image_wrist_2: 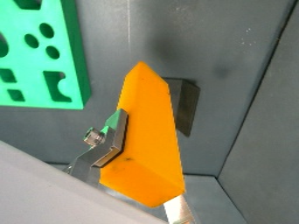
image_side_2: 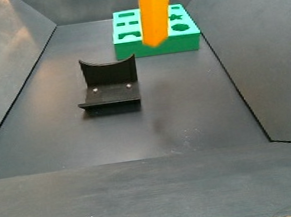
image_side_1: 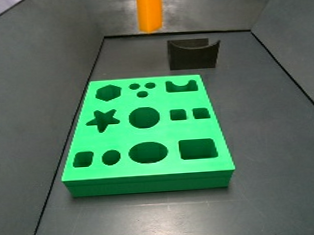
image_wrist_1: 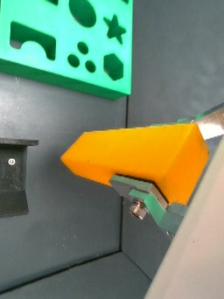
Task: Pick up the rectangle object. Move up. Move to above the board. Insert the rectangle object.
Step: Move to above the board.
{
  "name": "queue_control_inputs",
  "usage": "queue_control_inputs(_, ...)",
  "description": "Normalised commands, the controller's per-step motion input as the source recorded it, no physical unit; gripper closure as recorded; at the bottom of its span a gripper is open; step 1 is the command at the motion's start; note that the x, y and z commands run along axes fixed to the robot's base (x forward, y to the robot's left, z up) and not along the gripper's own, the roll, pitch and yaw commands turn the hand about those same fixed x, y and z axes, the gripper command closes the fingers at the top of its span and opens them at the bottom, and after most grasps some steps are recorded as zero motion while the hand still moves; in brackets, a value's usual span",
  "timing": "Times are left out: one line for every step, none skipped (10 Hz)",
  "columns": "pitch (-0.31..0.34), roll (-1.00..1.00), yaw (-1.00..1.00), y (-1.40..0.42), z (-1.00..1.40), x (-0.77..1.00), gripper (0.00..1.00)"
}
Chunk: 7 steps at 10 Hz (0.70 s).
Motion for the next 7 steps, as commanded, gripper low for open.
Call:
queue_control_inputs(0.076, 0.01, 0.05, -0.03, 0.4, 0.03, 1.0)
queue_control_inputs(0.079, 0.02, 0.04, -0.02, 0.17, 0.02, 1.0)
queue_control_inputs(0.06, 0.06, -1.0, -1.0, 0.34, -0.05, 1.0)
queue_control_inputs(0.06, 0.06, -1.0, -1.0, 0.34, -0.05, 1.0)
queue_control_inputs(0.06, 0.06, -1.0, -1.0, 0.36, -0.05, 1.0)
queue_control_inputs(0.061, 0.05, -1.0, -1.0, 0.35, -0.05, 1.0)
queue_control_inputs(0.072, 0.06, -1.0, -1.0, 0.36, -0.04, 1.0)
